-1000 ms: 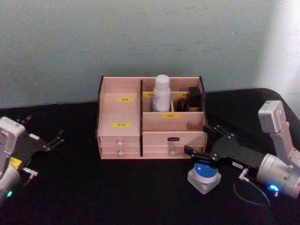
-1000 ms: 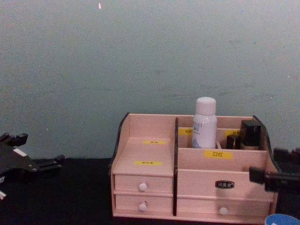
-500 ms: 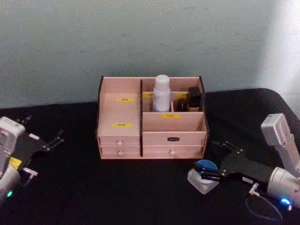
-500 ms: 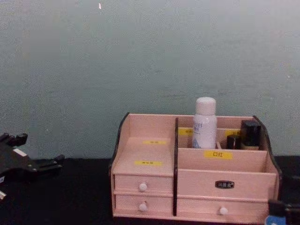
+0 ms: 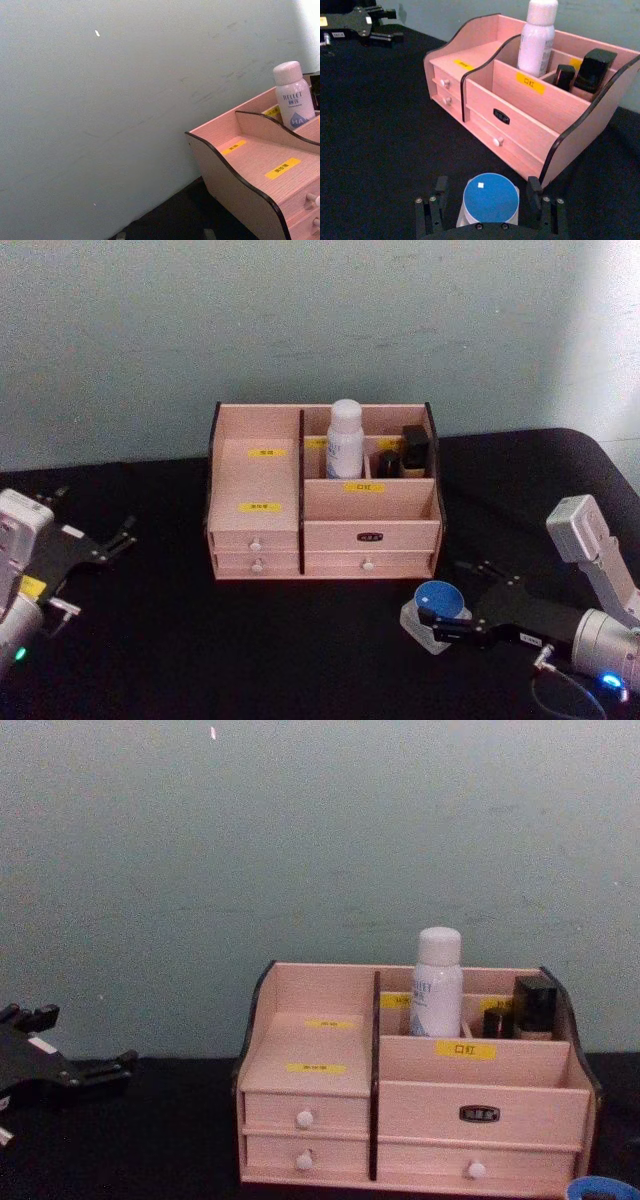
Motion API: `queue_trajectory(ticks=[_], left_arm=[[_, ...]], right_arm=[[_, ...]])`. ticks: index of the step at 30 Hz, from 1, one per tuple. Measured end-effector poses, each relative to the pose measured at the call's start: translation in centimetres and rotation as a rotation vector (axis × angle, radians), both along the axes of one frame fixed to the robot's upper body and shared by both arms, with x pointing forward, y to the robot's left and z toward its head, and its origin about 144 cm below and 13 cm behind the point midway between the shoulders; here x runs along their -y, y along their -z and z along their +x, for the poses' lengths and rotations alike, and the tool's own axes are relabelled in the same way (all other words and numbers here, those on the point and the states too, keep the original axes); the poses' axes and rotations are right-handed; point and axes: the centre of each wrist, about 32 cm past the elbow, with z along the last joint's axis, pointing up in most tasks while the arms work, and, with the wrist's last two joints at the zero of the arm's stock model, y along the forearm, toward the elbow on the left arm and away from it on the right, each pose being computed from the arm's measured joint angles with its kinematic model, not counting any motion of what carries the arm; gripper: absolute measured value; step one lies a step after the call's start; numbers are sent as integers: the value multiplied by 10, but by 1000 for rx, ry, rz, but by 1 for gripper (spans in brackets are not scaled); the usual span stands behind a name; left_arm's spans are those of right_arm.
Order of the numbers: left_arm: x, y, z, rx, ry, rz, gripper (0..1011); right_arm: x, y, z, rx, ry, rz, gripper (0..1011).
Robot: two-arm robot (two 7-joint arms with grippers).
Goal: Pick up the facial cleanser and watermelon frost from the table and place them into the tiered storage box.
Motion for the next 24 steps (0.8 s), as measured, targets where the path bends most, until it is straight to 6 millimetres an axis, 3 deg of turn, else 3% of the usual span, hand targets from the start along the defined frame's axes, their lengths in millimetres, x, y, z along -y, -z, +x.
queue_trajectory(ticks=[24], left_arm=[[0, 0, 0, 0, 0, 0, 1001]], right_arm=[[-2, 5, 5, -51, 8, -18, 1002]])
